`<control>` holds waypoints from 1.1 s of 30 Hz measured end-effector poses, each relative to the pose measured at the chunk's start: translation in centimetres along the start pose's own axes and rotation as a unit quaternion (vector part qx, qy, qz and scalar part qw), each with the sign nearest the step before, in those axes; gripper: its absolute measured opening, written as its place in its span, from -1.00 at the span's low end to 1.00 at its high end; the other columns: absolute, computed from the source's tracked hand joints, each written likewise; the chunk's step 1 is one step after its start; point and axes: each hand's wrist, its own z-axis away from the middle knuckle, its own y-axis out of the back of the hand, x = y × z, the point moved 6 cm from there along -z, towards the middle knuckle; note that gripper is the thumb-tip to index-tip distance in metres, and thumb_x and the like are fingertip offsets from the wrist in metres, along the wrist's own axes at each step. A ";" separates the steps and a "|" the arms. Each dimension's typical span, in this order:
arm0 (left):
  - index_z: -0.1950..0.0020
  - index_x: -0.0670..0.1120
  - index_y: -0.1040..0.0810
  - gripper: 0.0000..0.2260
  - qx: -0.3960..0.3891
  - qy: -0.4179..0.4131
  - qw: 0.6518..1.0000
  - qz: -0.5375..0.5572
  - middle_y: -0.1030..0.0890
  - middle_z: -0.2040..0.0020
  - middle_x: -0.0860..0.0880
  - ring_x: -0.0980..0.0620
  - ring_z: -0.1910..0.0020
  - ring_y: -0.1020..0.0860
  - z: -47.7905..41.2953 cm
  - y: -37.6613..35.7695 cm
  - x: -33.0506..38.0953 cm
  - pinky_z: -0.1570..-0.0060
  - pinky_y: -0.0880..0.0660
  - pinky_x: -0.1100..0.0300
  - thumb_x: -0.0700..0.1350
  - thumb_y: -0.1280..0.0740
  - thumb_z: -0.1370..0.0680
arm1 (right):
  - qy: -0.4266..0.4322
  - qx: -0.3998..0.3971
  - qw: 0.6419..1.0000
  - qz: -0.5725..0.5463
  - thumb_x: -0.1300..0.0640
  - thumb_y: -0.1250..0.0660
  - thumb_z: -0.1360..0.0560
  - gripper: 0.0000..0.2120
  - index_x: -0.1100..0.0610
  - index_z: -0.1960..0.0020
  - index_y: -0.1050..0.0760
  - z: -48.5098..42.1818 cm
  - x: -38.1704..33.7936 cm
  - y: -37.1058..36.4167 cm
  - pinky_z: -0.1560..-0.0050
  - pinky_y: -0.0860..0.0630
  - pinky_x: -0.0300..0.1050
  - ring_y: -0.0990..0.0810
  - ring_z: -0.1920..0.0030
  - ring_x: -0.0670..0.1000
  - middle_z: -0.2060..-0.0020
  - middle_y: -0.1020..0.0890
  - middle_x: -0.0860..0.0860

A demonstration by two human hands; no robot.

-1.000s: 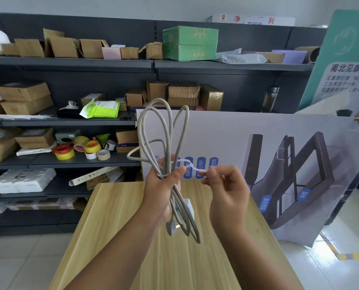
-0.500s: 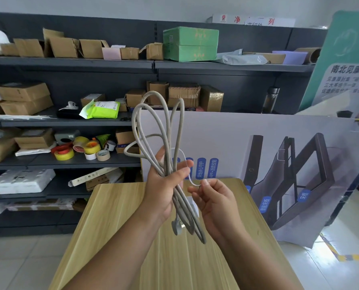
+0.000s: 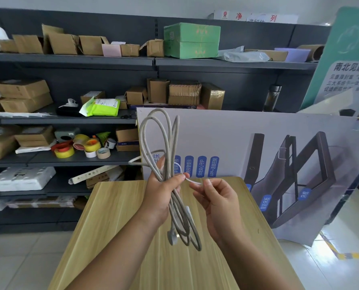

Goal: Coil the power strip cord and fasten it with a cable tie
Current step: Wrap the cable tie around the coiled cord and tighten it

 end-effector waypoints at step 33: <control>-0.14 -0.10 -0.54 -0.68 0.014 -0.084 0.995 -0.059 -0.58 0.28 -0.10 0.00 0.38 -0.48 -1.1 2.4 2.1 0.19 -0.52 0.13 -0.36 -0.41 -0.44 | 0.082 0.106 0.988 -0.072 0.33 -0.19 -0.62 -0.78 0.25 0.20 -0.47 -2.9 -5.6 6.1 0.23 -0.61 -0.26 -0.70 0.31 0.00 0.45 -0.67 0.06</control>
